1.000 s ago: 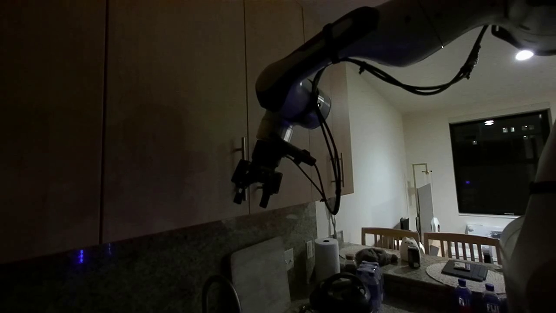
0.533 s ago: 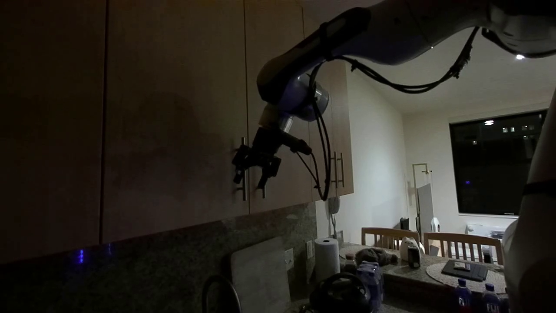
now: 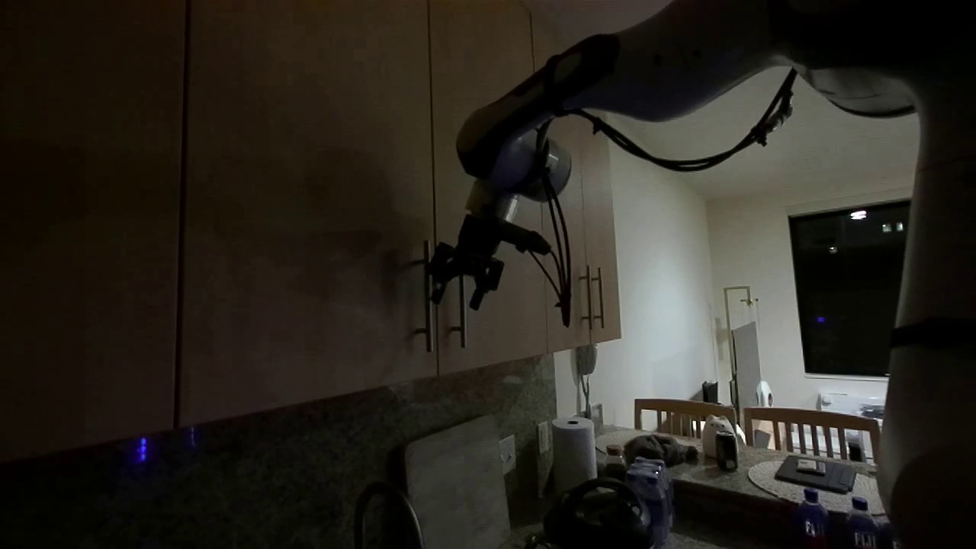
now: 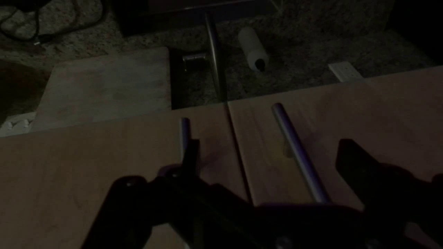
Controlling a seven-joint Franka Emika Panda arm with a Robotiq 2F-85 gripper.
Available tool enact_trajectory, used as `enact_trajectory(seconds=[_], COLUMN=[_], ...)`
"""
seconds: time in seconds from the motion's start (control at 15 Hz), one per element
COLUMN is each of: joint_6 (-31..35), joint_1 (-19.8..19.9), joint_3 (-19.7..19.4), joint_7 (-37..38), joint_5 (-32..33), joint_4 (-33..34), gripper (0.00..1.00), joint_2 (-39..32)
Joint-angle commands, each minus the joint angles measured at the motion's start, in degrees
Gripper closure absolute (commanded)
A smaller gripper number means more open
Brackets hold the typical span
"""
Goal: Open the third cabinet door from the right
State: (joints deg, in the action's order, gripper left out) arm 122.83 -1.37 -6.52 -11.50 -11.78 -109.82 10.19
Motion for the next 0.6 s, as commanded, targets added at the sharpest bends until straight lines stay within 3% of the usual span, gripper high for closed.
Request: enact_trajectory(seconds=[0.0,0.2,0.53], joint_6=[-11.97,-19.32,-30.19], joint_1=[3.20,5.83,5.74], joint_3=[-1.52,-3.33,-4.39], joint_7=[-4.75,-9.02,-16.44], joint_5=[4.51,8.28,-3.68], joint_4=[6.77,9.51,11.16], gripper=[0.00,0.00,0.00], joint_2=[-3.24,-4.20,-2.55])
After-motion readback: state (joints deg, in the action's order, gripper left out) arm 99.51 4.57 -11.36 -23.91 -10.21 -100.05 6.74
